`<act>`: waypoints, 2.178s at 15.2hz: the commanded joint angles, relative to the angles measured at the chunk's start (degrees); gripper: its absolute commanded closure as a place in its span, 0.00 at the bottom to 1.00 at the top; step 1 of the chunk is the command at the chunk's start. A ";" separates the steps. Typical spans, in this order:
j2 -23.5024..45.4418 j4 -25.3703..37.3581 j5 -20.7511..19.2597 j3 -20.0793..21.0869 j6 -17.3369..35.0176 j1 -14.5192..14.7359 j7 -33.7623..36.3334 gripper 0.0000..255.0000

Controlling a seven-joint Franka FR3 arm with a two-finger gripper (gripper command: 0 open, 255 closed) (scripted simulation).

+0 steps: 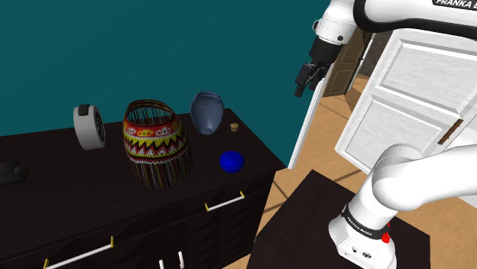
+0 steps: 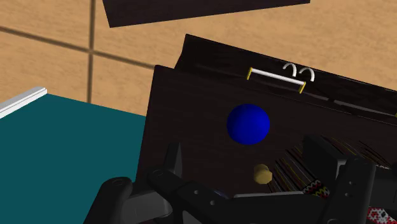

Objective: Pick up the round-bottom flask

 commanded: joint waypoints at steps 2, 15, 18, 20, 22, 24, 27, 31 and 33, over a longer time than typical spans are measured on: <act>2.11 0.27 0.28 0.27 1.23 0.02 0.41 0.00; 31.66 10.04 2.55 3.40 13.27 0.17 5.23 0.00; 38.77 13.88 2.70 3.91 14.78 0.32 6.29 0.00; 43.54 16.76 2.73 4.20 15.50 0.45 6.97 0.00; 48.33 19.90 2.73 4.44 15.98 0.63 7.64 0.00; 50.93 21.72 2.72 4.53 16.14 0.76 8.00 0.00; 51.66 20.25 2.66 4.54 18.34 0.79 7.98 0.00; 52.97 18.22 2.54 4.54 21.67 0.83 7.97 0.00; 52.97 18.21 2.54 4.54 21.67 0.83 7.97 0.00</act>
